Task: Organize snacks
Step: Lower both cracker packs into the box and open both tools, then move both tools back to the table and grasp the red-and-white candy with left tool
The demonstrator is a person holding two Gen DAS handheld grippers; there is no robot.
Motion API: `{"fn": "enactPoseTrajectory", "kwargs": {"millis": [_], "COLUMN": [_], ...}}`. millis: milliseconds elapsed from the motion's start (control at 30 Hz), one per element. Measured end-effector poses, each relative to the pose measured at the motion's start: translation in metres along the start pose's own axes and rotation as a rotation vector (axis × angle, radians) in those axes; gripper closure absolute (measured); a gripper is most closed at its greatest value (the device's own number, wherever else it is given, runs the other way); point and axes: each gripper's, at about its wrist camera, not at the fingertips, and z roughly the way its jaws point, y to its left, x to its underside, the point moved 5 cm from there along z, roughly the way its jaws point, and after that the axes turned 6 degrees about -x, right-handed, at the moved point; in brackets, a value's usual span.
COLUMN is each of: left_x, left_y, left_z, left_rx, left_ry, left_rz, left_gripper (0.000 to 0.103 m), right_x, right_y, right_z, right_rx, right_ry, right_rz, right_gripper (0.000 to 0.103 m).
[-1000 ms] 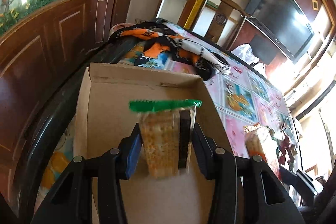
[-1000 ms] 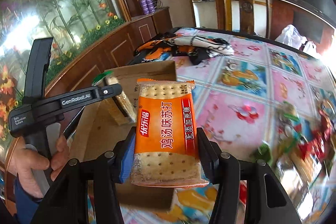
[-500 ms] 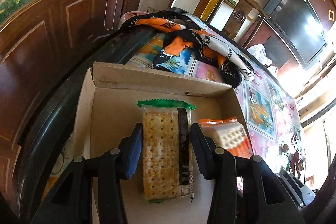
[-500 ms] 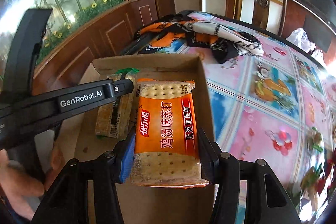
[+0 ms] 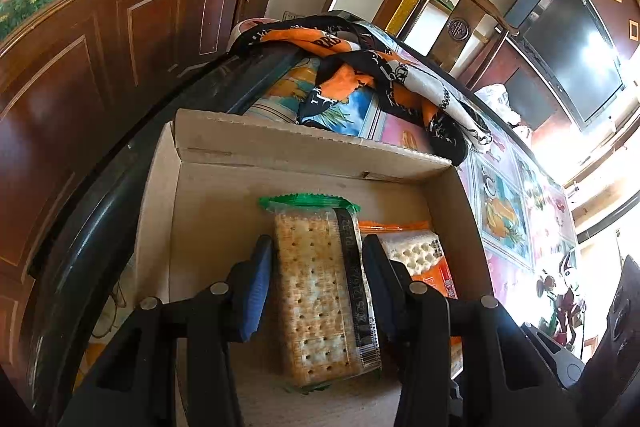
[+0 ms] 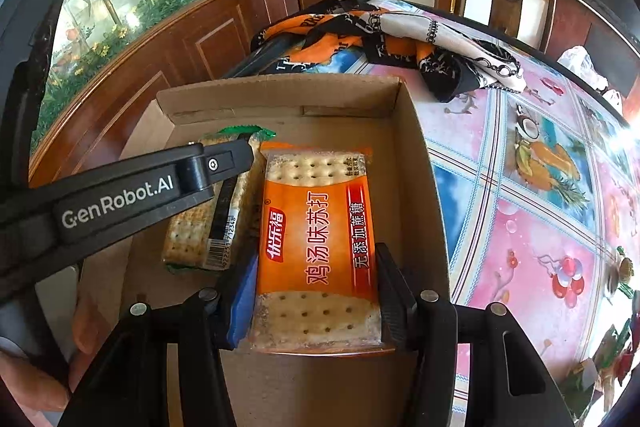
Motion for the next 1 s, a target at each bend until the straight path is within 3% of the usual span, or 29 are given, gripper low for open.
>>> {"fn": "enactPoseTrajectory", "kwargs": {"millis": [100, 233, 467, 1000], "left_x": [-0.001, -0.001, -0.001, 0.041], "left_y": [0.000, 0.000, -0.008, -0.056], "left_z": [0.000, -0.003, -0.024, -0.071], "left_rx": [0.003, 0.025, 0.029, 0.051], "left_ry": [-0.002, -0.003, -0.053, -0.101], "left_rz": [0.000, -0.010, 0.008, 0.114], "left_gripper": [0.058, 0.050, 0.036, 0.035], "right_x": [0.000, 0.000, 0.009, 0.060], "right_y": [0.002, 0.004, 0.004, -0.023], "right_z": [-0.001, -0.009, -0.045, -0.113], "right_rx": [0.014, 0.022, -0.036, -0.123], "right_ry": [-0.001, -0.012, -0.068, -0.166], "right_rz": [-0.014, -0.032, -0.012, 0.051], "right_gripper": [0.043, 0.043, 0.043, 0.042]}}
